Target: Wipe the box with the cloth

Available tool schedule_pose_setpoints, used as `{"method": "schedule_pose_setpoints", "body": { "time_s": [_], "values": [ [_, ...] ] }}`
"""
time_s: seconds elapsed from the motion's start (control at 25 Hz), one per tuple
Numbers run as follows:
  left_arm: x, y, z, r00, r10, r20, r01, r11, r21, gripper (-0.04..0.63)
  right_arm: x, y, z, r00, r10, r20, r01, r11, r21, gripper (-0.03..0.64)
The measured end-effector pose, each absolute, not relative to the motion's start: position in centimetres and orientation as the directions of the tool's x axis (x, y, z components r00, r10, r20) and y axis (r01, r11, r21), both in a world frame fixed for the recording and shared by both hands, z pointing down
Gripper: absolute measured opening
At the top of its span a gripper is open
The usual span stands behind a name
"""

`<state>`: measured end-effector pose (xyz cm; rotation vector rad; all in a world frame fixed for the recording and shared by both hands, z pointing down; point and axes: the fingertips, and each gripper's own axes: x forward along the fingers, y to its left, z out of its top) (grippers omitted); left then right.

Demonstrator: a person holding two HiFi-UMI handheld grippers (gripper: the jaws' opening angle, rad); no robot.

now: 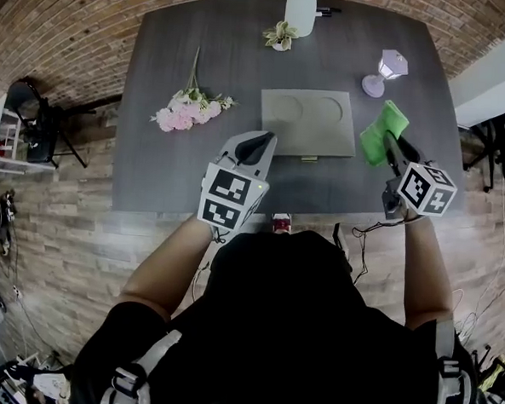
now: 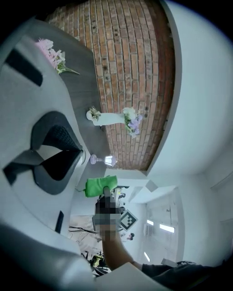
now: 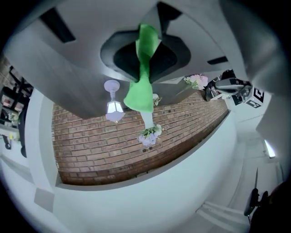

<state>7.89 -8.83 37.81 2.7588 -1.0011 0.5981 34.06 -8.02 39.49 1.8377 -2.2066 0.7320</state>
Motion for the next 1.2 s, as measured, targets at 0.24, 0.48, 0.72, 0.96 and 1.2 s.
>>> {"method": "schedule_pose_setpoints", "body": {
  "time_s": [0.24, 0.48, 0.72, 0.96, 1.2],
  "values": [
    [3.1, -4.8, 36.8, 0.715, -0.591, 0.375, -0.645, -0.764, 0.026, 0.009, 29.3, -4.8, 36.1, -0.193, -0.905, 0.38, -0.969, 0.115, -0.218, 0.055],
    [0.2, -2.2, 35.3, 0.739, -0.587, 0.332, -0.629, -0.777, 0.026, 0.009, 25.1, -0.9, 32.0, -0.183, -0.929, 0.321, -0.976, 0.132, -0.175, 0.055],
    [0.0, -0.1, 33.7, 0.761, -0.584, 0.284, -0.612, -0.791, 0.012, 0.009, 24.7, 2.3, 28.5, -0.156, -0.948, 0.278, -0.984, 0.126, -0.122, 0.055],
    [2.0, 1.3, 31.9, 0.776, -0.591, 0.222, -0.607, -0.795, 0.008, 0.009, 25.4, 4.1, 25.3, -0.154, -0.965, 0.214, -0.986, 0.135, -0.101, 0.055],
    [5.9, 2.5, 28.8, 0.772, -0.618, 0.149, -0.619, -0.784, -0.039, 0.009, 26.7, 4.9, 24.2, -0.192, -0.968, 0.159, -0.978, 0.175, -0.113, 0.055]
  ]
}}
